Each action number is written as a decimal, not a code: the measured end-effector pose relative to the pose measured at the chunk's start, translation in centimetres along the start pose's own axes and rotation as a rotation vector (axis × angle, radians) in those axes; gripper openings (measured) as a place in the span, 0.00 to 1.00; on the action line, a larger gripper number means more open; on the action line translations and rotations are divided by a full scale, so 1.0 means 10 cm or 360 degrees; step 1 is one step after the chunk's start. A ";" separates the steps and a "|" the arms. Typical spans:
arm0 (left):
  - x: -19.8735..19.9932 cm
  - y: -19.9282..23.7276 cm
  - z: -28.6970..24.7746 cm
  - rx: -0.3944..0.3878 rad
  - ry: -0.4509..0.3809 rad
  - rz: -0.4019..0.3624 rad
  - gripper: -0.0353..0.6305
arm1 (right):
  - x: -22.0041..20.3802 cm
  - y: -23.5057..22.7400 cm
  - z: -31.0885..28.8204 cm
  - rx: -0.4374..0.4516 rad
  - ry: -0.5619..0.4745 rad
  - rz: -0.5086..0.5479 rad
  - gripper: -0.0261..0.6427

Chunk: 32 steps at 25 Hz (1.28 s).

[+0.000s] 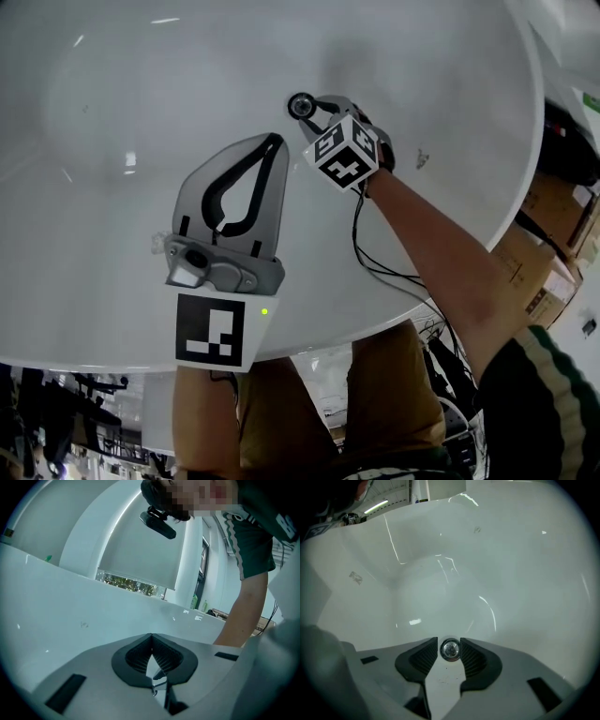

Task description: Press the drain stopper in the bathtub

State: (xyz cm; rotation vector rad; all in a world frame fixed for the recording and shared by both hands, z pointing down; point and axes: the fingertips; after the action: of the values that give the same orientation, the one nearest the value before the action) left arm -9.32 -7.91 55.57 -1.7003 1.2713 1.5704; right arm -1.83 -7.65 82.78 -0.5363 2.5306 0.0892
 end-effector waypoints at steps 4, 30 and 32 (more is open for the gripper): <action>0.19 -0.10 0.11 -0.0016 0.0006 -0.0012 0.07 | 0.20 0.01 0.27 -0.0039 -0.0066 -0.0042 0.28; 2.14 -1.24 0.66 -0.0209 0.0026 -0.0252 0.07 | 2.05 0.52 3.48 -0.0103 -0.0752 -0.0079 0.25; 2.35 -1.38 0.71 -0.0185 0.0000 -0.0231 0.07 | 2.22 0.57 3.81 -0.0106 -0.0813 -0.0035 0.25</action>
State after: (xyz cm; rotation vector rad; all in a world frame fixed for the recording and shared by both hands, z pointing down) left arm -3.16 -2.79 28.56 -1.8201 1.0493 1.5846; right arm -2.07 -3.84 38.48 -0.4931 2.0290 0.2679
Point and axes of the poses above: the fingertips, and each gripper's own axes: z backward along the fingers, y to its left, x out of its top, and after that the axes turned 12 degrees about -y, right-handed
